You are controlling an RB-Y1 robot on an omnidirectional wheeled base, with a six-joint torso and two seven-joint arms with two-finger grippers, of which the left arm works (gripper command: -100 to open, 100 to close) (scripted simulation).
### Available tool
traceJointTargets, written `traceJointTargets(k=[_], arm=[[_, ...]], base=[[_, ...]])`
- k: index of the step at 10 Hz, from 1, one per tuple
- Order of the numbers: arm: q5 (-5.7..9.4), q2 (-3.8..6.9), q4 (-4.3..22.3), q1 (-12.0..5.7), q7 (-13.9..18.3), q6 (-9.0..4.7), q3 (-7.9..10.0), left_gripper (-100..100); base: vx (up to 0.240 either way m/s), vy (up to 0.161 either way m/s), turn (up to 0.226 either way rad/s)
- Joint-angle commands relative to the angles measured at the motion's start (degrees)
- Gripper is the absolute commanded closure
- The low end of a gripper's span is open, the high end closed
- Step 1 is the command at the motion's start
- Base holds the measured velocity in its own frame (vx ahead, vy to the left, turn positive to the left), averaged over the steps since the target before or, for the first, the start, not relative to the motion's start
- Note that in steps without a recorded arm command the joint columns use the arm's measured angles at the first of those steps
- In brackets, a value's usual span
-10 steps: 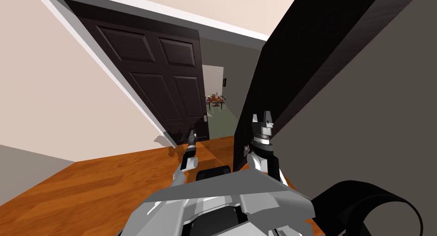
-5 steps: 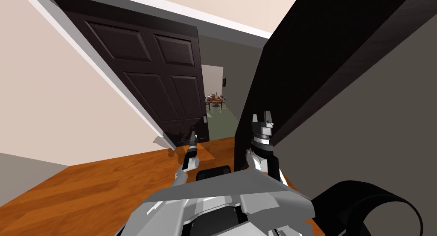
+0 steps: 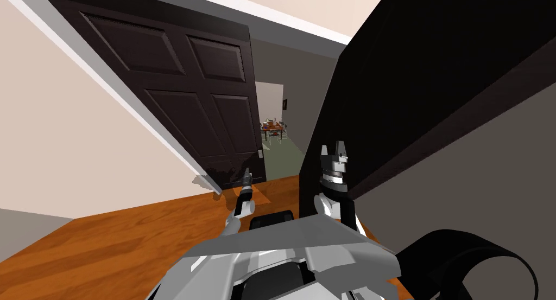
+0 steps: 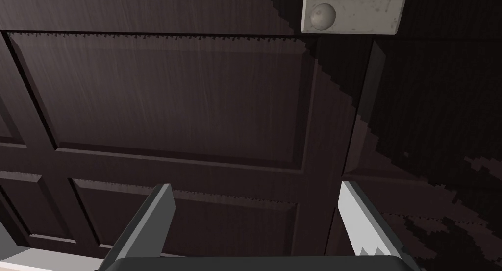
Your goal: Pull the door open
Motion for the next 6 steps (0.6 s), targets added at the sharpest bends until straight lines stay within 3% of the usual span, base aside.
traceJointTargets(k=[1,6], arm=[[0.72,-0.29,2.73,-1.13,-0.15,-0.88,-0.32,-100],[2.62,-1.52,8.89,-3.60,-0.94,-2.54,-1.15,-100]], base=[[0.099,0.000,-0.024],[0.097,-0.002,-0.028]])
